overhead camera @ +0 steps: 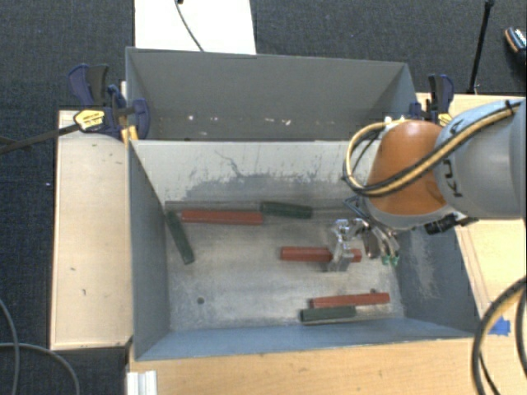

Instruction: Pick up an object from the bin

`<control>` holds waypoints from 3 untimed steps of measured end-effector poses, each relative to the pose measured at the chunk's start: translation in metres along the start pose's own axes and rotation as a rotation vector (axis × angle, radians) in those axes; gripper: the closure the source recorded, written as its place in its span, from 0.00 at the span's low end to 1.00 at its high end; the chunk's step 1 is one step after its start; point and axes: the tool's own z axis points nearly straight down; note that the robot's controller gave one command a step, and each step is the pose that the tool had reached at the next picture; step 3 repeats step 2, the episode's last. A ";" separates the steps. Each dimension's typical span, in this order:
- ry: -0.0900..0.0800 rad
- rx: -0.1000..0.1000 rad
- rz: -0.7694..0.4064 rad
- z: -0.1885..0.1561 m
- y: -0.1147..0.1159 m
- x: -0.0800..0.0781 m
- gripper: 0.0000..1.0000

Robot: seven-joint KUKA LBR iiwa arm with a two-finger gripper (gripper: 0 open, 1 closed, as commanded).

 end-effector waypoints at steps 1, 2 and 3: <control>-0.004 0.001 -0.119 0.000 -0.015 -0.011 1.00; -0.009 0.002 -0.085 -0.147 -0.030 -0.012 1.00; -0.009 0.002 -0.085 -0.147 -0.030 -0.012 1.00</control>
Offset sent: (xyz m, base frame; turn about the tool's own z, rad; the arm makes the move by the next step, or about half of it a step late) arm 0.0096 -0.0144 -0.0006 -0.1197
